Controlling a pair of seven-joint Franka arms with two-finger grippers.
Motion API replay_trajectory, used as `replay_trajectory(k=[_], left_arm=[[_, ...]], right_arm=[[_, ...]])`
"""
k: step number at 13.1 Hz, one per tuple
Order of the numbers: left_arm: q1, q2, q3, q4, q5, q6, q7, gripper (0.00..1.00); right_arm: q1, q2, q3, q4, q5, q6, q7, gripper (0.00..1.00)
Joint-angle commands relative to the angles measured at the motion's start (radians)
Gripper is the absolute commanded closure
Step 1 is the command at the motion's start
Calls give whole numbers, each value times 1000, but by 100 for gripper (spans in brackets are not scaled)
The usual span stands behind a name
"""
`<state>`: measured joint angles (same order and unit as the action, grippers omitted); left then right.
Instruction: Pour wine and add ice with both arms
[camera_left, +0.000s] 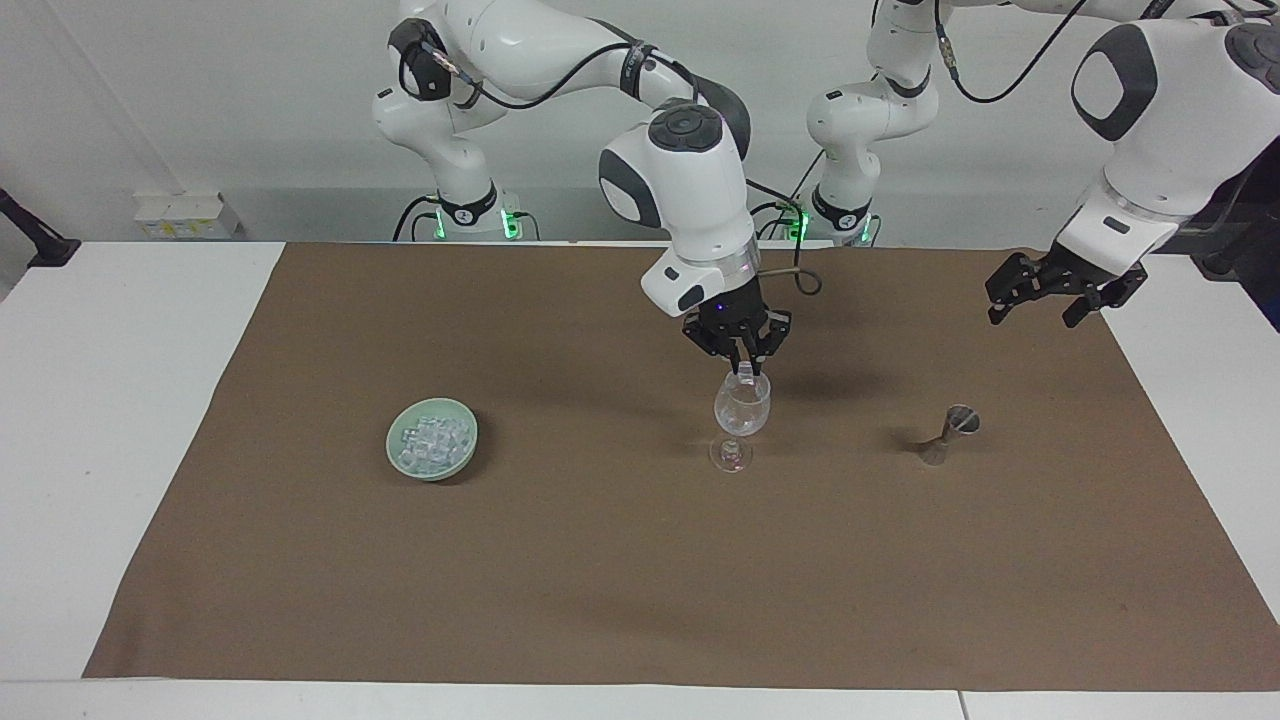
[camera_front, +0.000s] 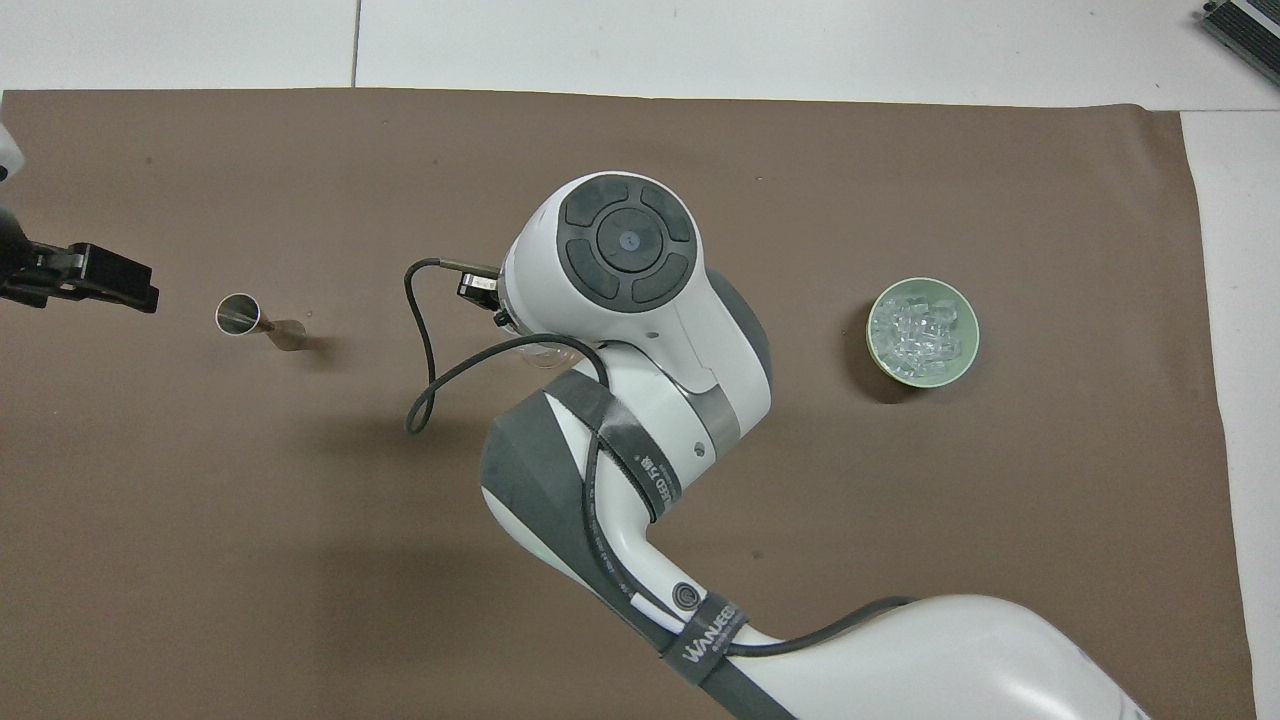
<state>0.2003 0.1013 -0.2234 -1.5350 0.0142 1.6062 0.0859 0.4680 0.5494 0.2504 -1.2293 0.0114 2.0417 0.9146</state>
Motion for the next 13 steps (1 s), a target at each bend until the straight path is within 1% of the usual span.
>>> replay_trajectory(k=[1, 2, 4, 5, 6, 7, 11, 13], left_arm=[[-9, 6, 10, 13, 27, 4, -3, 0], [-12, 6, 10, 13, 23, 4, -6, 0], [-21, 6, 12, 13, 26, 4, -9, 0], [-18, 6, 15, 15, 29, 8, -6, 0], [-9, 6, 15, 24, 27, 12, -5, 0], [-6, 8, 15, 27, 26, 14, -5, 0], [-2, 3, 16, 36, 26, 14, -5, 0], [-2, 3, 16, 44, 26, 14, -5, 0]], right_arm=[[4, 23, 1, 28, -22, 5, 26, 100], [4, 23, 1, 28, -22, 3, 26, 100], [4, 23, 3, 28, -22, 3, 24, 86], [6, 23, 1, 28, -22, 2, 27, 73], [8, 23, 1, 30, -22, -2, 29, 40], [9, 23, 0, 30, -22, -6, 33, 38], [9, 26, -2, 37, -22, 0, 36, 37], [0, 8, -10, 41, -22, -17, 36, 33]])
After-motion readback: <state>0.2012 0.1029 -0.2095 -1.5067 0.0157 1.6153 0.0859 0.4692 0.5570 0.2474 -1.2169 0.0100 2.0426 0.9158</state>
